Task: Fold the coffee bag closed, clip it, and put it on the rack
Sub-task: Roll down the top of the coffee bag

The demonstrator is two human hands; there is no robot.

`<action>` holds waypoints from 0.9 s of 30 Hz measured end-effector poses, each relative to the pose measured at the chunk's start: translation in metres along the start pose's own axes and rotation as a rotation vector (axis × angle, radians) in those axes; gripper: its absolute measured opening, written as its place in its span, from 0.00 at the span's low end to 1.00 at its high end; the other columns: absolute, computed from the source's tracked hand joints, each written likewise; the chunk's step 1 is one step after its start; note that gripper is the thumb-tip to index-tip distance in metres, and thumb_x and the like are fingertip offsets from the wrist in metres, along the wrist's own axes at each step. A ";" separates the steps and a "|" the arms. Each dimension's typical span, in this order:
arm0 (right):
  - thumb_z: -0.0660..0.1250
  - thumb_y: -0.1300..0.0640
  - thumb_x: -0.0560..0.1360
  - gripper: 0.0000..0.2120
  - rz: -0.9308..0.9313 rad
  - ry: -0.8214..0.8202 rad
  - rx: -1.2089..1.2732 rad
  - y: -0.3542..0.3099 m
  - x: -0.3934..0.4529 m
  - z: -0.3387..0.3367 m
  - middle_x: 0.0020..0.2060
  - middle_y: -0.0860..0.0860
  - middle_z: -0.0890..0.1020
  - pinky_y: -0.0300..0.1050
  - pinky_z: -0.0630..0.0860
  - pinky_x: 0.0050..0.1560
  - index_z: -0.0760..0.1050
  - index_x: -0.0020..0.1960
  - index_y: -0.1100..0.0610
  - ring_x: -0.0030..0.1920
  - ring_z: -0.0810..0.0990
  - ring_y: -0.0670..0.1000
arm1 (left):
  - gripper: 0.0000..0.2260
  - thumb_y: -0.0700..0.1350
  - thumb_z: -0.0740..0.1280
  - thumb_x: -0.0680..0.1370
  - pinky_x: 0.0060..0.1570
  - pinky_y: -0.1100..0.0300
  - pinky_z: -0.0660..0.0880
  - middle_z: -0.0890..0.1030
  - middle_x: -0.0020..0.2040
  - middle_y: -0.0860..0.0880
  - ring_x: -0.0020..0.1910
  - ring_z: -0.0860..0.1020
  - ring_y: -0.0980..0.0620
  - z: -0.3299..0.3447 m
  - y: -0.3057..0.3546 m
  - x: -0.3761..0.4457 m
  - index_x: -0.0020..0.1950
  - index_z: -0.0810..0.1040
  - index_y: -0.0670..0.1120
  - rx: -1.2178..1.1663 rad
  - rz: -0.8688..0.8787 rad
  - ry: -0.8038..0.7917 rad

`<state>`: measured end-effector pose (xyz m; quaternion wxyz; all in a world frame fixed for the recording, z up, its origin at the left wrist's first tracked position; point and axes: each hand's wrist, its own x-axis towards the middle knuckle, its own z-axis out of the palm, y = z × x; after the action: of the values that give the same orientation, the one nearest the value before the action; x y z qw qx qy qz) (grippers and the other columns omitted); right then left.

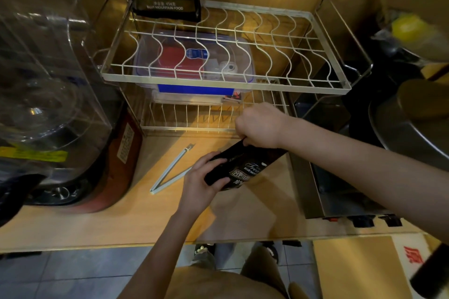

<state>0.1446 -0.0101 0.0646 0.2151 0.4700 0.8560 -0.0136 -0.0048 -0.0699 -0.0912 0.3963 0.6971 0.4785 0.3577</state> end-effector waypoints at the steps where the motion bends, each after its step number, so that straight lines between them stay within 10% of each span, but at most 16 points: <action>1: 0.66 0.56 0.74 0.08 -0.003 0.012 0.018 0.000 0.000 0.002 0.49 0.56 0.81 0.53 0.76 0.50 0.77 0.51 0.59 0.52 0.78 0.57 | 0.19 0.41 0.73 0.67 0.59 0.76 0.65 0.72 0.60 0.58 0.59 0.65 0.73 -0.001 0.000 0.001 0.57 0.78 0.48 -0.010 -0.001 0.010; 9: 0.72 0.52 0.69 0.13 -0.034 -0.049 0.596 0.022 -0.012 -0.002 0.46 0.52 0.83 0.47 0.77 0.50 0.79 0.51 0.56 0.47 0.80 0.50 | 0.18 0.39 0.75 0.64 0.53 0.80 0.66 0.74 0.54 0.58 0.55 0.68 0.76 -0.014 -0.011 0.006 0.51 0.77 0.50 -0.024 -0.043 -0.004; 16: 0.67 0.60 0.73 0.09 -0.018 0.192 0.568 0.014 -0.015 0.015 0.48 0.55 0.84 0.54 0.75 0.55 0.79 0.52 0.59 0.51 0.81 0.53 | 0.15 0.42 0.76 0.64 0.52 0.77 0.68 0.77 0.54 0.51 0.54 0.75 0.58 -0.009 -0.009 0.012 0.49 0.82 0.41 -0.036 -0.091 0.089; 21: 0.66 0.59 0.74 0.08 -0.074 0.212 0.536 0.008 -0.017 0.019 0.46 0.55 0.84 0.55 0.76 0.53 0.80 0.50 0.58 0.49 0.81 0.53 | 0.14 0.43 0.76 0.62 0.55 0.52 0.77 0.82 0.53 0.44 0.49 0.80 0.60 -0.001 -0.017 0.007 0.45 0.83 0.41 -0.176 -0.216 0.035; 27: 0.67 0.57 0.73 0.08 -0.018 0.278 0.585 0.007 -0.013 0.023 0.45 0.54 0.84 0.53 0.77 0.51 0.80 0.50 0.57 0.47 0.80 0.51 | 0.13 0.43 0.77 0.63 0.56 0.56 0.75 0.79 0.57 0.47 0.56 0.76 0.55 -0.004 0.005 0.019 0.45 0.82 0.41 -0.166 -0.213 -0.041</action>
<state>0.1644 -0.0225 0.0497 -0.0482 0.5016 0.8411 -0.1967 -0.0007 -0.0522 -0.0829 0.4978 0.6145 0.5105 0.3377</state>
